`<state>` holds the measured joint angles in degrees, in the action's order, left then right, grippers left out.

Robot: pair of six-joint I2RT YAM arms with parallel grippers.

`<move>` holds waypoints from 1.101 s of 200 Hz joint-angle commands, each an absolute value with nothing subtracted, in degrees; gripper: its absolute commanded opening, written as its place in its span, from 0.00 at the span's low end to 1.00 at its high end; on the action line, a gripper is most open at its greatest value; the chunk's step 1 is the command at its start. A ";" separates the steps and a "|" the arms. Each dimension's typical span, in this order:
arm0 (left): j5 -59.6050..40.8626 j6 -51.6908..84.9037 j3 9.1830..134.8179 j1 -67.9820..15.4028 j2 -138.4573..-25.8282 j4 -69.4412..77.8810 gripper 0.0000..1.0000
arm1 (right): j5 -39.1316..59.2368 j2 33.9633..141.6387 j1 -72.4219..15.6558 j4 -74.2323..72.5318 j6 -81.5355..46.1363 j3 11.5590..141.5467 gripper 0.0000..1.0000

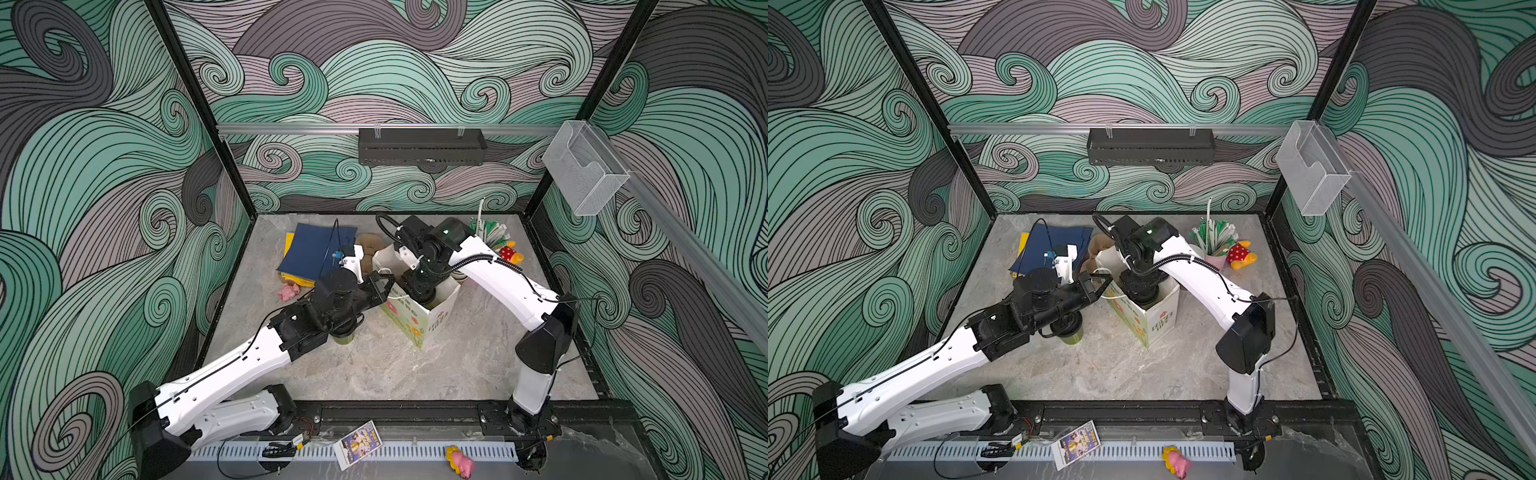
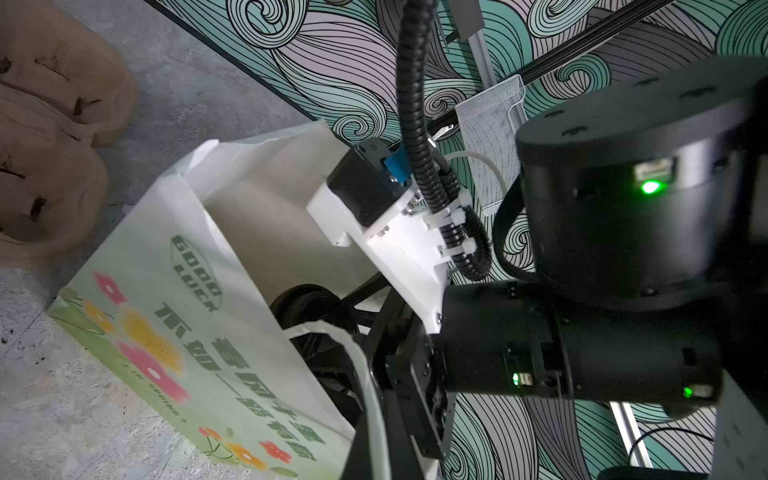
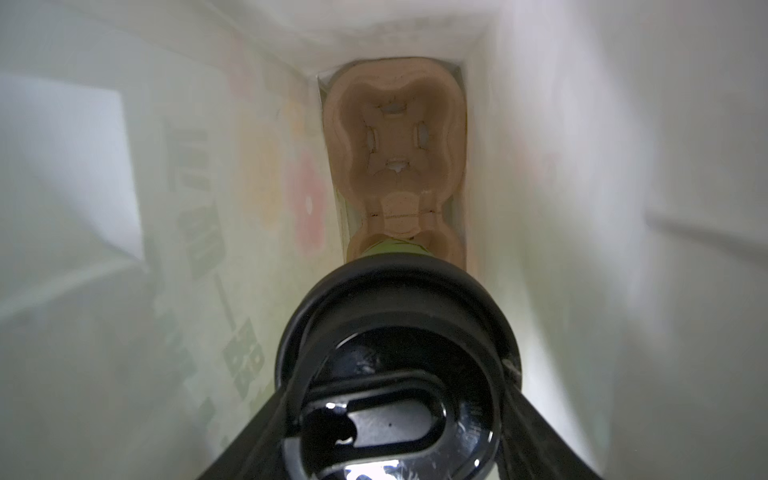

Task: Pack the takeout coffee
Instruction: 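Lower the green cup into the bag toward the pulp carrier with the right gripper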

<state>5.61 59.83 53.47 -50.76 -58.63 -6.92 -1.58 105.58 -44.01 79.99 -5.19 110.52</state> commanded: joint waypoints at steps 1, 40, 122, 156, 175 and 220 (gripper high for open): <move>5.87 60.15 54.36 -50.56 -57.83 -8.46 0.00 | -1.41 103.53 -43.52 79.02 -5.28 109.45 0.67; 5.80 60.24 54.33 -50.62 -57.83 -8.57 0.00 | -1.38 103.44 -43.34 78.18 -5.10 108.03 0.67; 5.89 60.69 53.71 -50.63 -57.48 -8.52 0.00 | -1.60 103.75 -43.27 76.63 -5.16 105.51 0.67; 5.98 60.95 53.70 -50.62 -57.49 -8.67 0.00 | -1.76 104.32 -43.25 76.12 -5.27 104.77 0.67; 6.06 61.06 53.61 -50.62 -57.40 -8.79 0.00 | -1.89 104.67 -43.26 75.95 -5.27 104.34 0.67; 6.35 61.06 53.61 -50.62 -57.41 -8.92 0.00 | -2.33 104.86 -43.28 75.36 -5.14 103.11 0.66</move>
<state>5.61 61.06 53.45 -50.76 -58.59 -7.42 -1.52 105.01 -43.46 75.42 -5.17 103.83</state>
